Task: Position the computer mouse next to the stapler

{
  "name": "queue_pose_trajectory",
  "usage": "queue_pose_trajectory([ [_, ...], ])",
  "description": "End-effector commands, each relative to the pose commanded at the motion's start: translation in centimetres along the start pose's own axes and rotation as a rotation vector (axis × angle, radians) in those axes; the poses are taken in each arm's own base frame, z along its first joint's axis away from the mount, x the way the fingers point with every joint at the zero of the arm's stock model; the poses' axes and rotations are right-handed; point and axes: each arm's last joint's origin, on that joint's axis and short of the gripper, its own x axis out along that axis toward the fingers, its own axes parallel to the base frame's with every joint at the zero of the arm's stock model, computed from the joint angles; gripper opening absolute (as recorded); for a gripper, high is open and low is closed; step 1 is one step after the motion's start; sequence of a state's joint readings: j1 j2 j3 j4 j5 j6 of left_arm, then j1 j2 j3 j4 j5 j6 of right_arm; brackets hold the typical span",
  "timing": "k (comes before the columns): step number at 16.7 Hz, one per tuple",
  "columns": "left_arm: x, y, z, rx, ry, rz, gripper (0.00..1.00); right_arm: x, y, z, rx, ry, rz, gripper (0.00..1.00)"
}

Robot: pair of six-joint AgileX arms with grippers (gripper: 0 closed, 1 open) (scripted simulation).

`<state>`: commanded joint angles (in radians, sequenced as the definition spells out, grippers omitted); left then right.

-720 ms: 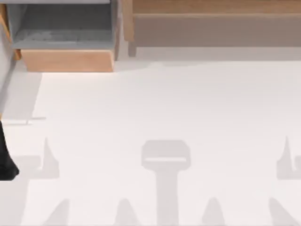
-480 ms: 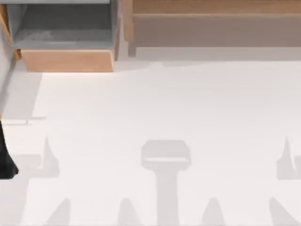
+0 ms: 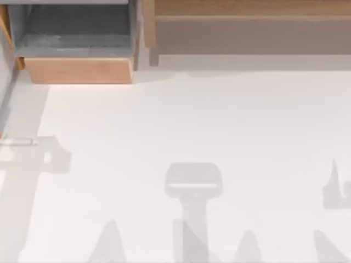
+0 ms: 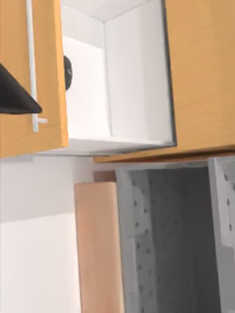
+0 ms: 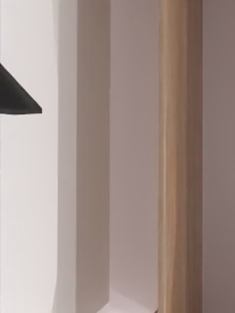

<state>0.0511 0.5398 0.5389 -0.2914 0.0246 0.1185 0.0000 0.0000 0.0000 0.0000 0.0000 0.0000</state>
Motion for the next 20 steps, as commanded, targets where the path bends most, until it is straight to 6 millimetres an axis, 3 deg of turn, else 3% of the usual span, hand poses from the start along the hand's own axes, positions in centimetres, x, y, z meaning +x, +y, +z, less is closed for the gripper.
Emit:
queue_pose_trajectory([
  [2, 1.9, 0.9, 3.9, 0.030, 0.111, 0.001, 1.00, 0.0, 0.0, 0.0, 0.000, 0.000, 0.000, 1.00],
  [5, 6.4, 2.7, 8.4, 0.068, 0.302, -0.004, 1.00, 0.0, 0.0, 0.0, 0.000, 0.000, 0.000, 1.00],
  [9, 15.0, 6.1, 11.3, 0.096, 0.570, -0.027, 1.00, 0.0, 0.0, 0.0, 0.000, 0.000, 0.000, 1.00],
  [12, 21.7, 9.2, 10.5, 0.098, 0.763, -0.056, 1.00, 0.0, 0.0, 0.0, 0.000, 0.000, 0.000, 1.00],
  [15, 27.4, 12.3, 7.9, 0.088, 0.927, -0.092, 1.00, 0.0, 0.0, 0.0, 0.000, 0.000, 0.000, 1.00],
  [20, 33.6, 15.9, 2.1, 0.064, 1.113, -0.156, 1.00, 0.0, 0.0, 0.0, 0.000, 0.000, 0.000, 1.00],
])
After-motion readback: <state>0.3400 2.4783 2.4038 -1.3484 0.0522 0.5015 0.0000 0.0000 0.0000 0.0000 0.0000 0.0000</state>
